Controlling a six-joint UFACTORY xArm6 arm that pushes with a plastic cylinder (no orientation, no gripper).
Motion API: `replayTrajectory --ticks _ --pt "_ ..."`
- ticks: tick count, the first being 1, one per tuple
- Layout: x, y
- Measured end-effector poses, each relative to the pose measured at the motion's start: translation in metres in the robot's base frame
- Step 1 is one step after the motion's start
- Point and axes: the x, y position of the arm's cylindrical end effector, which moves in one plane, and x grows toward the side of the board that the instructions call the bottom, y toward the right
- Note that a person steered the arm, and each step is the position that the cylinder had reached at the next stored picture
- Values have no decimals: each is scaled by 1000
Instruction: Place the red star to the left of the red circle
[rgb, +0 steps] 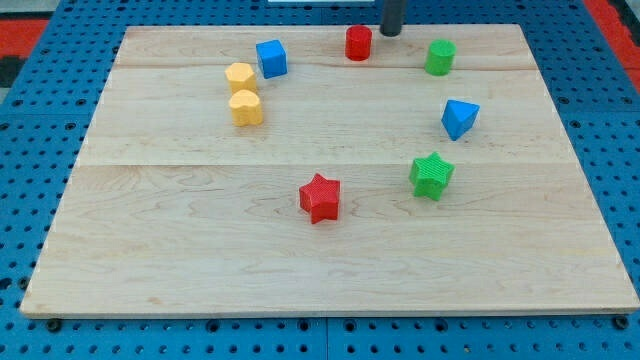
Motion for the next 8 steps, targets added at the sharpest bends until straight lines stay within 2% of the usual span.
replayTrajectory --ticks 2,4,5,6,7,8 --pt "27 -12" --pt "67 52" --pt "67 42" --pt "135 73" --pt "221 63" --pt "259 -4"
